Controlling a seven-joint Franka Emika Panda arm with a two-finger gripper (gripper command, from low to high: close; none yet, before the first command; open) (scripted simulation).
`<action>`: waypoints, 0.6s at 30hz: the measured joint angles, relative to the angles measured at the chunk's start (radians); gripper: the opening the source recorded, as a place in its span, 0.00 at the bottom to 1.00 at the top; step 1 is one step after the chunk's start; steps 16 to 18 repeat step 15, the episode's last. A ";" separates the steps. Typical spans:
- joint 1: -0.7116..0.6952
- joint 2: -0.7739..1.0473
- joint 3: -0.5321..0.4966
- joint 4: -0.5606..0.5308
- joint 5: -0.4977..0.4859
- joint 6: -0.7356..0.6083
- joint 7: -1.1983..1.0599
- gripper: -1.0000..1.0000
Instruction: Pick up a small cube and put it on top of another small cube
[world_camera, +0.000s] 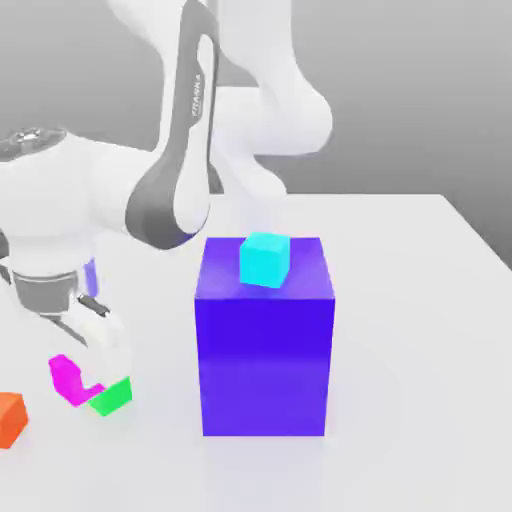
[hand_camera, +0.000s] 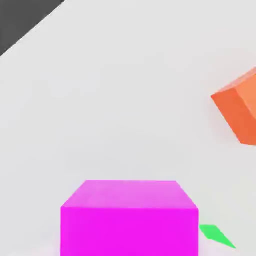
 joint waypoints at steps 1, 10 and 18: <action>-0.014 -0.033 -0.008 -0.030 -0.026 0.000 -0.005 0.00; -0.029 0.019 0.003 -0.127 0.062 0.153 -0.152 0.00; -0.054 0.084 0.044 -0.124 0.142 0.209 -0.209 1.00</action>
